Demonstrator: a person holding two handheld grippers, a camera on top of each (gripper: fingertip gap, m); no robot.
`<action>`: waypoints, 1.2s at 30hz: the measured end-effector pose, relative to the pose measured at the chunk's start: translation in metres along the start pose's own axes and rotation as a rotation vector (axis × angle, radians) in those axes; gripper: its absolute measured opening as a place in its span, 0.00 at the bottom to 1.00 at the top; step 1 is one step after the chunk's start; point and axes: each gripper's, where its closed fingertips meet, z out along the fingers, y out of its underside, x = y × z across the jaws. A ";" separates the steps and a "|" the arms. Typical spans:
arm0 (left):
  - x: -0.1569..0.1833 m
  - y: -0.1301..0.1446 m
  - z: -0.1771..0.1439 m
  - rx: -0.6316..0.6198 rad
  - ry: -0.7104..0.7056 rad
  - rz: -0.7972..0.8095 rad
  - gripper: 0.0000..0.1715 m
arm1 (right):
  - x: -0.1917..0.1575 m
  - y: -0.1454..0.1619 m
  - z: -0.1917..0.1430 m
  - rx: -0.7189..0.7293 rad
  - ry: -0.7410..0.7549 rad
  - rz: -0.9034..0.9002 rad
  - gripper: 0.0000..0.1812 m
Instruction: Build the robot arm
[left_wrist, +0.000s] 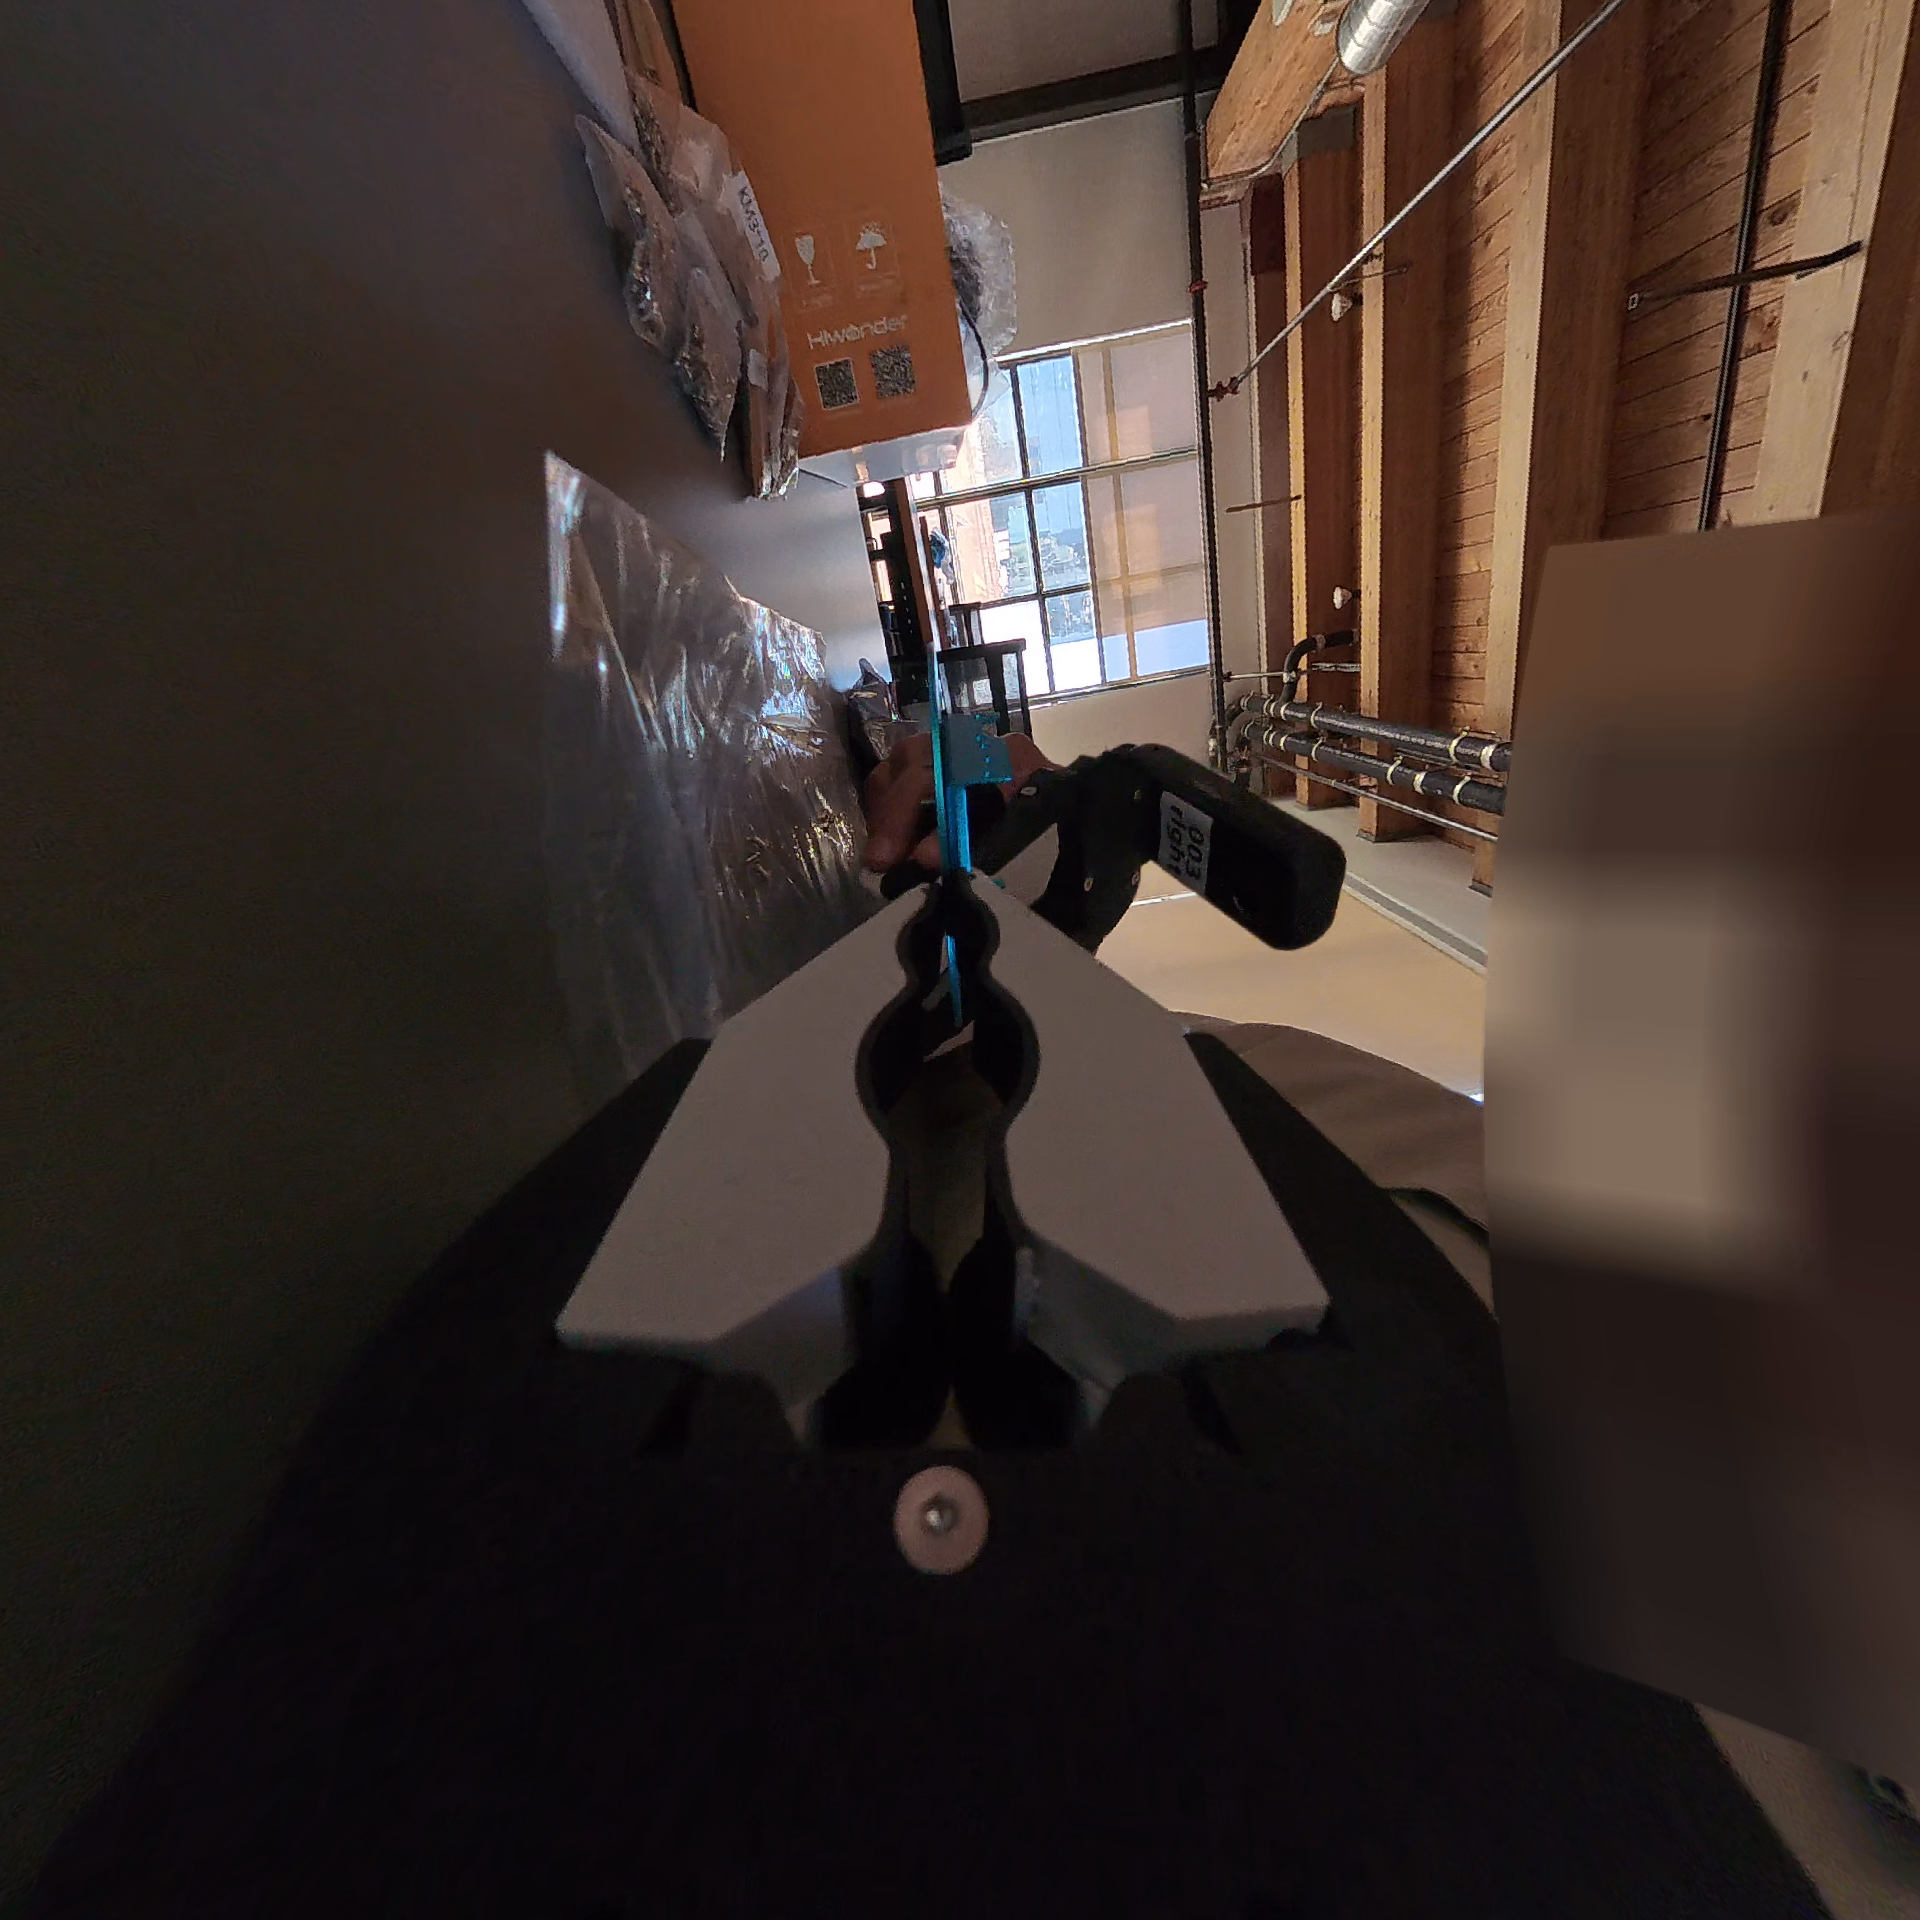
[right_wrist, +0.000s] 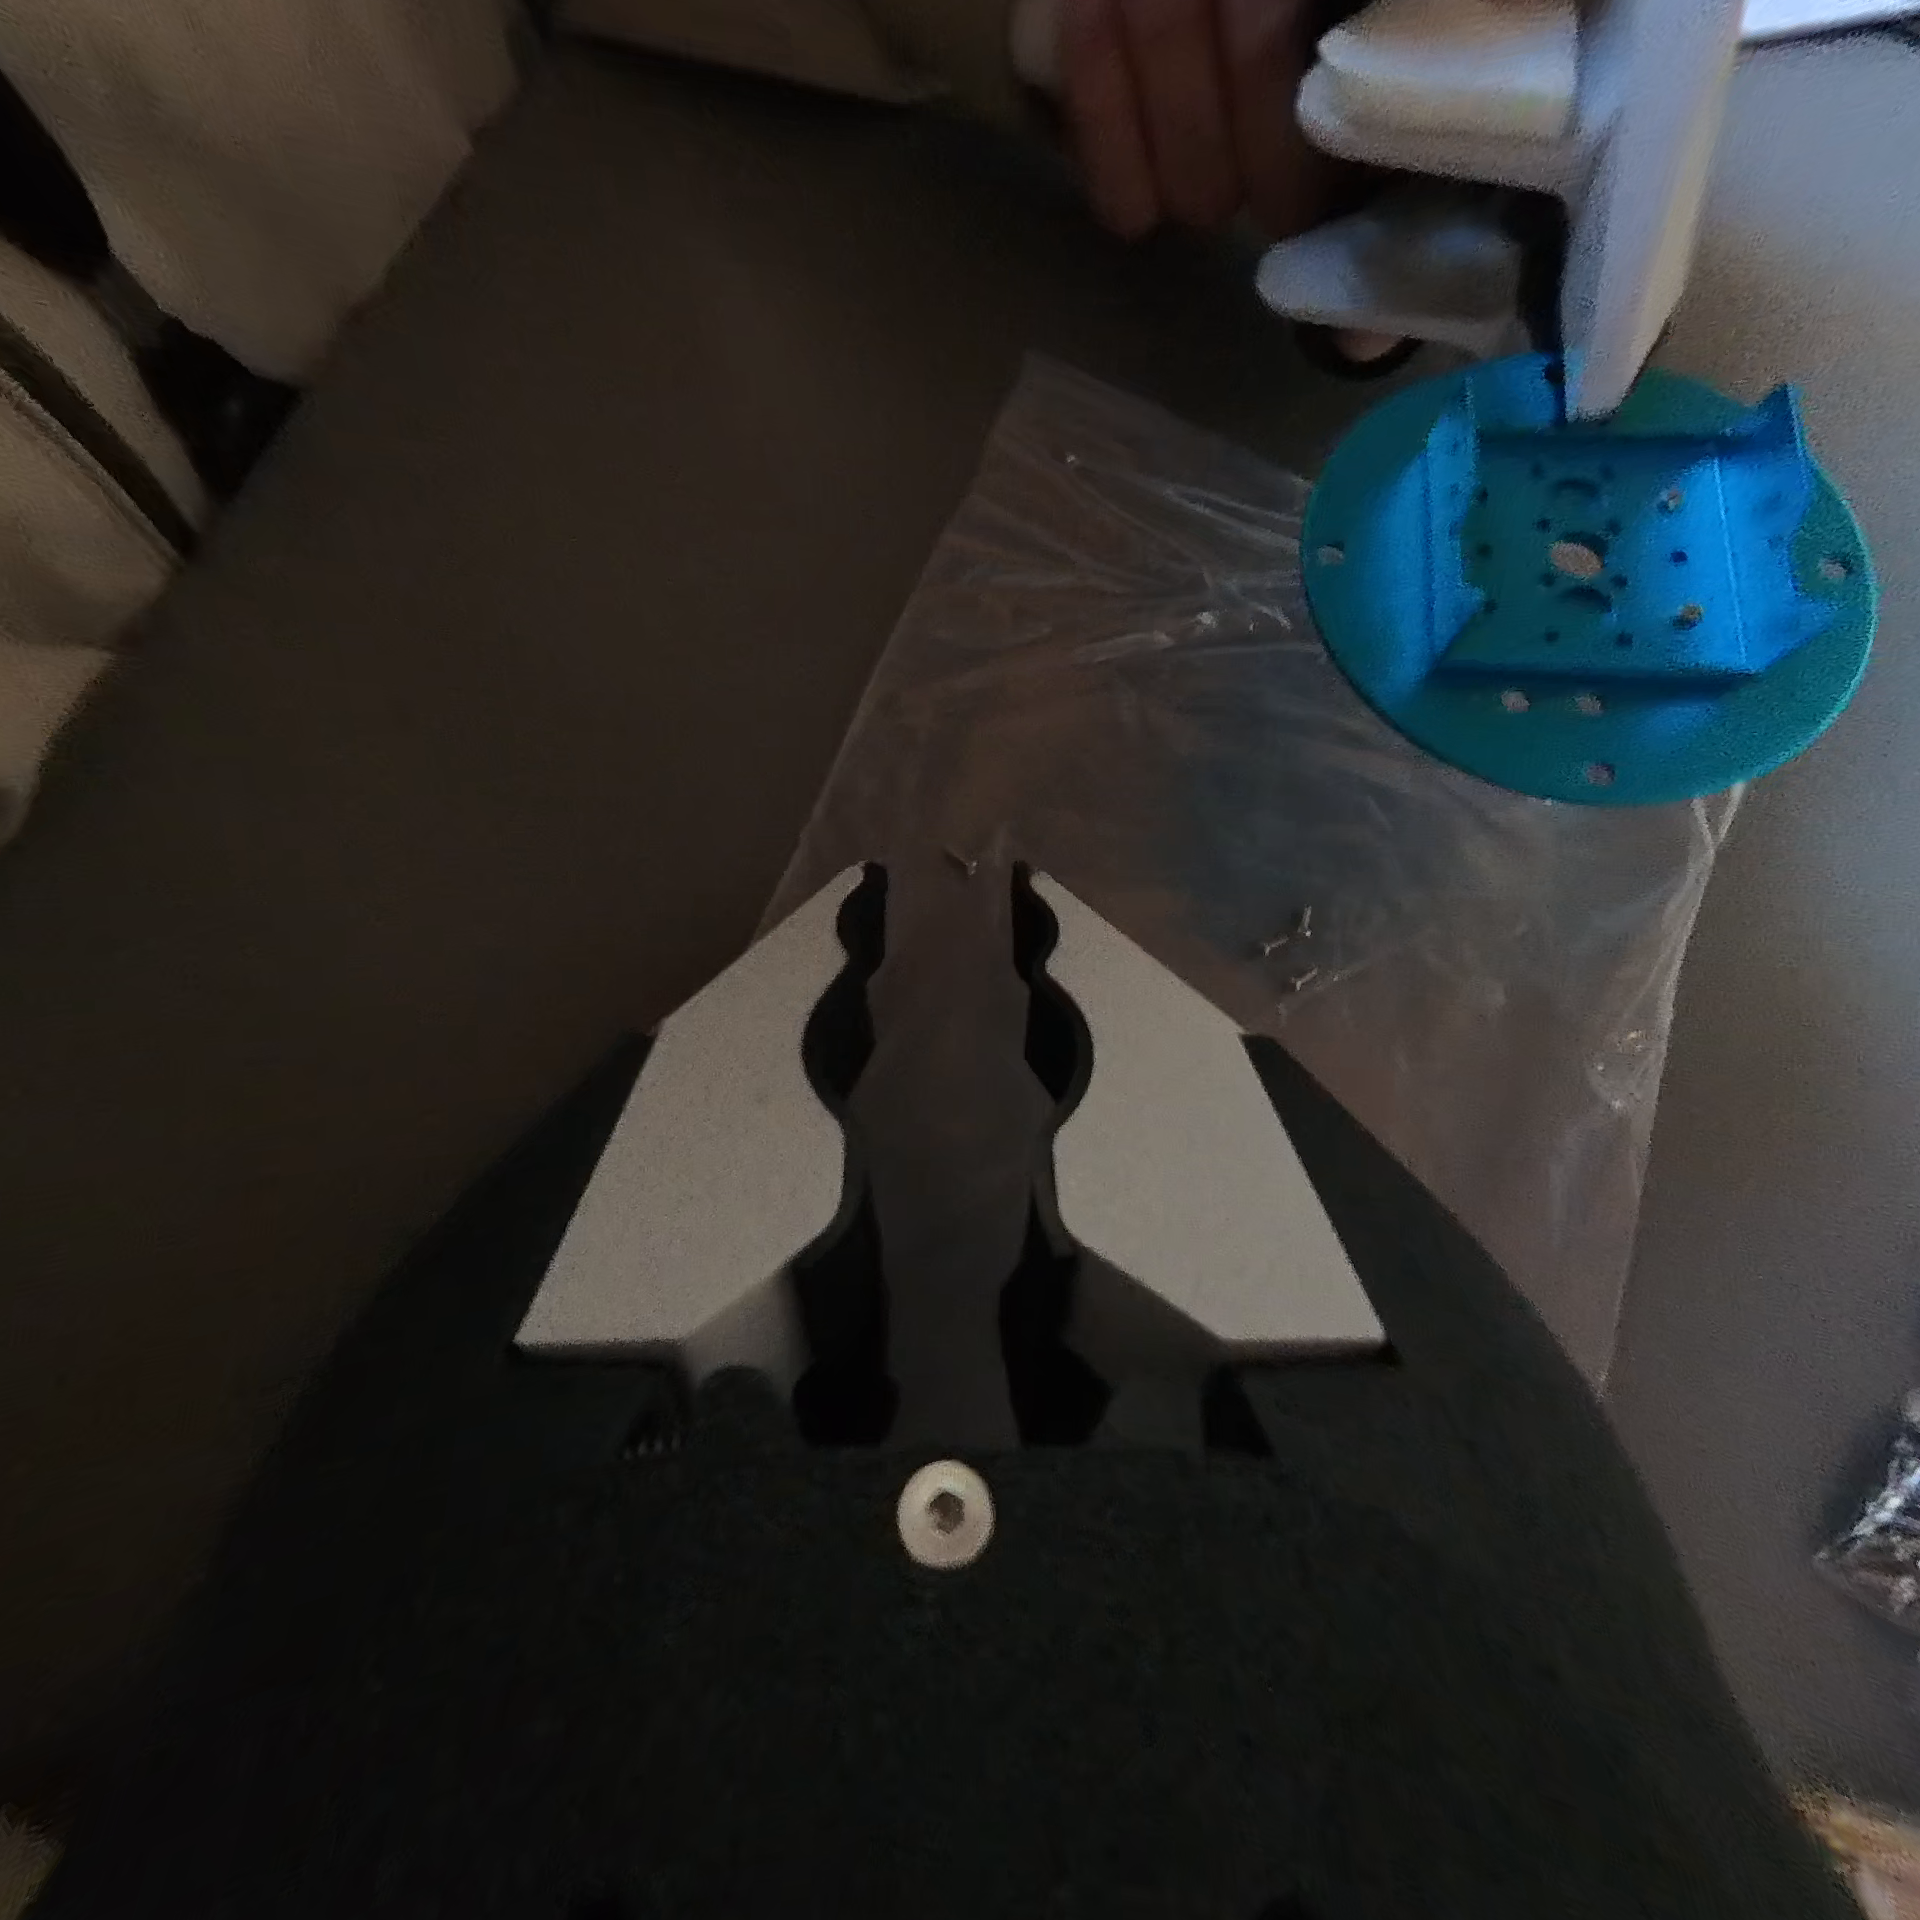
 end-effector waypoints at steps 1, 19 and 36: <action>0.000 0.000 0.000 0.000 0.001 -0.004 0.00 | 0.002 -0.001 0.002 0.003 0.014 -0.028 0.13; -0.001 0.004 0.002 -0.026 -0.003 -0.007 0.00 | -0.003 0.000 0.009 0.003 -0.069 -0.090 0.04; -0.002 0.004 0.003 -0.025 -0.008 -0.002 0.00 | 0.004 0.005 0.012 -0.002 -0.017 -0.126 0.00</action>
